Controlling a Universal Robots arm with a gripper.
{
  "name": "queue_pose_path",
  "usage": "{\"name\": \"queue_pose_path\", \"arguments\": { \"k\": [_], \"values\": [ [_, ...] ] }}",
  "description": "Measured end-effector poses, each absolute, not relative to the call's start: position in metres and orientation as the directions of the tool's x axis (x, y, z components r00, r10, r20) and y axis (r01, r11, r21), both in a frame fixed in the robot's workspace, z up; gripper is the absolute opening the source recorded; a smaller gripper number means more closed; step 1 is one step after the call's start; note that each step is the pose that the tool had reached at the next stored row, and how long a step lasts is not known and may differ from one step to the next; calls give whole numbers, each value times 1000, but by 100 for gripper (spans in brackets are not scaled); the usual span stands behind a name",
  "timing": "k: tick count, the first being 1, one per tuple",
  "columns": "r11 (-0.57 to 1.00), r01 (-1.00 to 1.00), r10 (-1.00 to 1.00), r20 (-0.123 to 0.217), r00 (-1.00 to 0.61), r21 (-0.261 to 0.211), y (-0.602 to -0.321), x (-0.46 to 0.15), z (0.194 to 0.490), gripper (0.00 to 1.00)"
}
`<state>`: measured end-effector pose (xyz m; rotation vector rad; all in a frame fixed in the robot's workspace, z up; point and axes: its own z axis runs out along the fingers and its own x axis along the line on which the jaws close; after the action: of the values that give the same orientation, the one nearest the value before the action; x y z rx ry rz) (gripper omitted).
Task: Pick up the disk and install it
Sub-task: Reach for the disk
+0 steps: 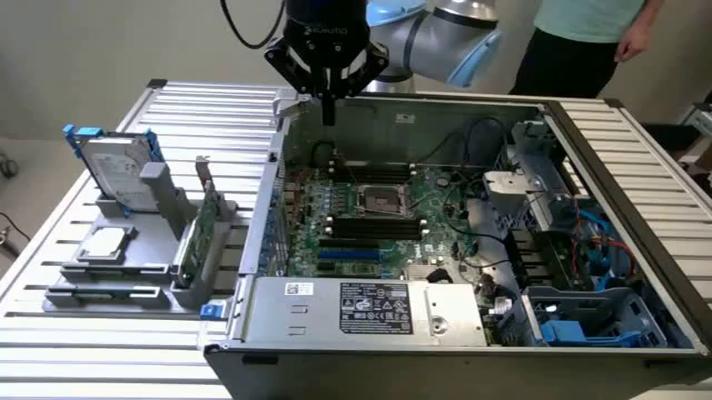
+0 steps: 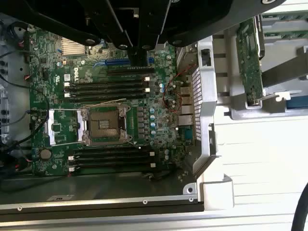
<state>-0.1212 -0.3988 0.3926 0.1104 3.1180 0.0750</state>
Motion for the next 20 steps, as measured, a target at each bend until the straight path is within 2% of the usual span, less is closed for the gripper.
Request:
{"name": "queue_pose_path", "arguments": {
  "k": [20],
  "values": [
    [996, 70, 71, -19, -997, 49, -398, -128, 393, 11]
  ]
}}
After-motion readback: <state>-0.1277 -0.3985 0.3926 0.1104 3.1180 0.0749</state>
